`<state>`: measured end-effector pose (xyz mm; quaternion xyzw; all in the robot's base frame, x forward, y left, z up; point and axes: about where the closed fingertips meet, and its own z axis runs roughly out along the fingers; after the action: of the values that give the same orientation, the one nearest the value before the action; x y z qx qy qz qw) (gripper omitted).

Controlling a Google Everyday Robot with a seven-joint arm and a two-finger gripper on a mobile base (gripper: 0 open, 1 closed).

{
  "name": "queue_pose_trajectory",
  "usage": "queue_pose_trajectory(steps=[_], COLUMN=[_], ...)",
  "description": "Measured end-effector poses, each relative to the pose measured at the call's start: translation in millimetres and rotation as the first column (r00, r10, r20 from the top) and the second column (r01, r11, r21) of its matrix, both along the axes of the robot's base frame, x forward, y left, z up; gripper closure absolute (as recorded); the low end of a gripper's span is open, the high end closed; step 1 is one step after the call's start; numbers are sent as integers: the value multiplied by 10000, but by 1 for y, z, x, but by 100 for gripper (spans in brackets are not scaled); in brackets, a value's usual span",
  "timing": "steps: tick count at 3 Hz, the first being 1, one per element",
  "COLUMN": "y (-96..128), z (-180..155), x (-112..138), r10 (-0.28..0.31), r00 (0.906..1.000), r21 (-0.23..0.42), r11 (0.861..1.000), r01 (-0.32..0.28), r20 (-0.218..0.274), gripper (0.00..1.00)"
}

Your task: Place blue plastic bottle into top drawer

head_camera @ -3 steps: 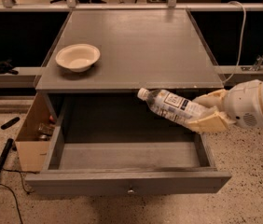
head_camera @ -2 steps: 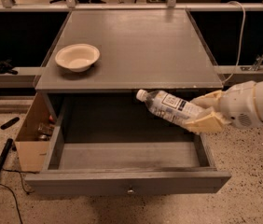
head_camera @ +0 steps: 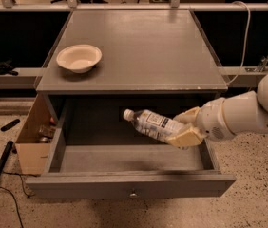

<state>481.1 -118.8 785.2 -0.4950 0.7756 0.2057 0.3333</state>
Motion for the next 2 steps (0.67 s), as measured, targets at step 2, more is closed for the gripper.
queue_pose_trajectory(steps=[2], y=[23], z=[-54], x=[-2], r10=[221], r00=[9975], r21=[-22], r11=[9997], r01=[-223], r20=[-673], gripper=[100])
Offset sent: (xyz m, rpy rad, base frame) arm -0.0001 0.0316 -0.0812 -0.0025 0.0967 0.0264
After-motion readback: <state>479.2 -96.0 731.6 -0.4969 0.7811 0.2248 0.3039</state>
